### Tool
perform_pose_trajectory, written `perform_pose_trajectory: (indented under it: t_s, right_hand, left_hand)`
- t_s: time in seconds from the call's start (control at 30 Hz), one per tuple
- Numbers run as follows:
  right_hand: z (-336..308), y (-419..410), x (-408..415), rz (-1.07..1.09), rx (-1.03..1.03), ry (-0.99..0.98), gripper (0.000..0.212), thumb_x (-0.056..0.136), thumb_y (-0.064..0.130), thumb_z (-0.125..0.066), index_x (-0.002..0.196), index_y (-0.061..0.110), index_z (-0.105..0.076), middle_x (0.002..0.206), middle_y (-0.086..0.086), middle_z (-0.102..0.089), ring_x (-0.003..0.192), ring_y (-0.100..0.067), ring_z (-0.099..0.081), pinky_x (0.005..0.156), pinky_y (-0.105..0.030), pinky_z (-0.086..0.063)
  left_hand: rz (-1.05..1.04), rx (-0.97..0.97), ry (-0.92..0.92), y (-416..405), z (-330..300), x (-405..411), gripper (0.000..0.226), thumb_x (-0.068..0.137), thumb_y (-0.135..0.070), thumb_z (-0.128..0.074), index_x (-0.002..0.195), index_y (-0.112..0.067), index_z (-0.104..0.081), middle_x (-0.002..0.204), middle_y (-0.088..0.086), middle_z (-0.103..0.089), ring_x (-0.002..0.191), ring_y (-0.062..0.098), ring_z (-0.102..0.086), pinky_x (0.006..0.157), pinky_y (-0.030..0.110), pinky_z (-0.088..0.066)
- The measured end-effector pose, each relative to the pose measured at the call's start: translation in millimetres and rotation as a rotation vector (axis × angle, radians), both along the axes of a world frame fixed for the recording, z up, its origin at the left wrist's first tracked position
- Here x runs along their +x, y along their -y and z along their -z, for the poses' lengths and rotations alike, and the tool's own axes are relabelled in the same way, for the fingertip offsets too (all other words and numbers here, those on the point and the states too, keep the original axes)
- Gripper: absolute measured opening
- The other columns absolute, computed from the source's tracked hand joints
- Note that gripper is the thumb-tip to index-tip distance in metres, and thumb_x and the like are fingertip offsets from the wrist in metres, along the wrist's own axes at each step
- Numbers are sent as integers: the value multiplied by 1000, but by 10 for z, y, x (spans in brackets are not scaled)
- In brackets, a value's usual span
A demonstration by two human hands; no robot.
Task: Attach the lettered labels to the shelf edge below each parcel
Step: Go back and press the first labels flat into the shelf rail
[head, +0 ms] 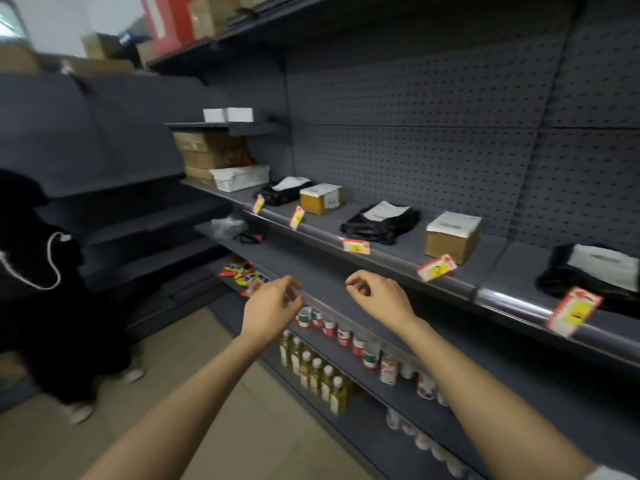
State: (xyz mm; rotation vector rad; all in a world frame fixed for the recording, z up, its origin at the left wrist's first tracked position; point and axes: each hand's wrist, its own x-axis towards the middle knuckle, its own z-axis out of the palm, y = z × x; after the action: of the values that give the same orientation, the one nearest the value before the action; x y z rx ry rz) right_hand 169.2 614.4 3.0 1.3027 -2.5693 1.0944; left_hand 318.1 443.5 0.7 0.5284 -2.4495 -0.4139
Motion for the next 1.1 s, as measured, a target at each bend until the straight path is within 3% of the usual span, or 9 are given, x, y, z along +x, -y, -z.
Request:
perform_pose_trajectory:
  t_s: [0.13, 0.3, 0.53, 0.63, 0.83, 1.0, 1.1]
  right_hand:
    - [-44, 747, 99, -70, 0, 55, 11, 88, 33, -57, 96, 29, -63, 89, 11, -68, 84, -10, -63, 74, -32, -52]
    - [-72, 1547, -53, -161, 55, 71, 13, 89, 32, -56, 98, 27, -63, 96, 7, -69, 87, -11, -62, 78, -34, -53]
    - [16, 2773, -674, -240, 92, 25, 15, 89, 30, -56, 102, 24, -62, 97, 5, -69, 87, -11, -63, 78, -31, -53]
    - [-77, 3387, -1046, -253, 104, -12, 17, 89, 29, -57, 104, 24, -62, 99, 5, -70, 89, -11, -63, 80, -33, -54]
    - [-282, 4448, -1773, -183, 44, -128, 15, 87, 27, -57, 101, 24, -63, 97, 4, -69, 85, -14, -63, 71, -25, -43]
    - [-210, 5093, -2204, -58, 93, -197, 20, 88, 26, -56, 105, 20, -62, 106, -5, -63, 99, -26, -60, 81, -35, -44]
    - [-195, 5444, -2463, 42, 77, -236, 27, 87, 23, -57, 114, 22, -61, 117, -2, -60, 109, -24, -55, 89, -39, -45]
  left_hand:
    - [-92, 46, 43, 673, -37, 231, 7, 80, -36, -59, 86, -32, -60, 84, -12, -66, 79, 10, -60, 60, 28, -41]
    - [-129, 107, 147, 1373, 46, 203, 12, 78, -36, -61, 87, -27, -60, 89, -6, -68, 86, 18, -62, 67, 33, -48]
    - [-196, 133, 130, 2418, 123, -400, 14, 79, -36, -62, 82, -27, -52, 76, -10, -58, 79, 16, -58, 62, 29, -39]
    - [-201, 151, 140, 2927, 45, -752, 16, 78, -35, -63, 86, -26, -53, 81, -7, -63, 80, 16, -58, 66, 33, -46]
    - [-189, 101, 65, 3922, -13, -1430, 16, 78, -32, -61, 89, -23, -56, 88, -7, -63, 83, 15, -58, 64, 31, -45]
    - [-96, 94, 67, 4662, 128, -1994, 13, 77, -29, -58, 89, -26, -55, 90, -8, -62, 83, 13, -57, 64, 27, -42]
    - [6, 81, 63, 5150, 114, -2432, 15, 74, -29, -60, 88, -26, -55, 89, -5, -63, 84, 14, -58, 66, 29, -44]
